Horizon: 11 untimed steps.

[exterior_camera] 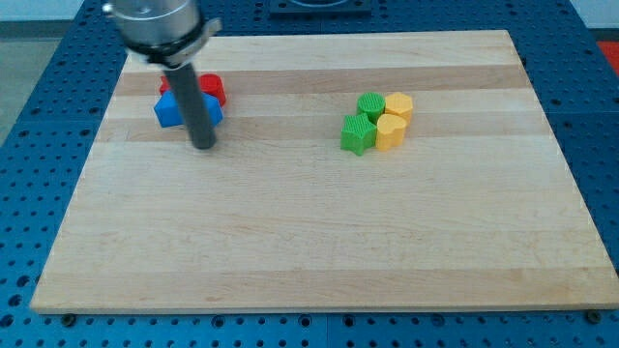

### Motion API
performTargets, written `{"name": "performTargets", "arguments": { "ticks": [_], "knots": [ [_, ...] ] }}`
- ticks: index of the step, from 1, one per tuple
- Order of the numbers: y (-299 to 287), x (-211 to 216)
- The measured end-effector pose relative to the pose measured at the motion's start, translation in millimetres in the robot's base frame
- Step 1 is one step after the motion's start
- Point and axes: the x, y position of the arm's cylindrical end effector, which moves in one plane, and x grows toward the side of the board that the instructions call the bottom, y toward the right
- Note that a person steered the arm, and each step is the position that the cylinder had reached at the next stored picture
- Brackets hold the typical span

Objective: Slide the yellow heart up and left

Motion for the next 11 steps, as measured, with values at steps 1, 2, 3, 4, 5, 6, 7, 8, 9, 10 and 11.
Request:
{"name": "performTargets", "arguments": {
  "ticks": [1,2,3,4,5,6,7,8,9,10,11],
  "knots": [
    [45.0,0.0],
    [44.3,2.6],
    [-1.5,11.9],
    [-62.0,12.3],
    [-109.7,9.4],
    [-126.5,-21.9],
    [-126.5,-70.6],
    [-111.9,-93.1],
    [-86.0,-100.4],
    [-61.4,-100.4],
    [-45.3,-100.4]
  ]
}}
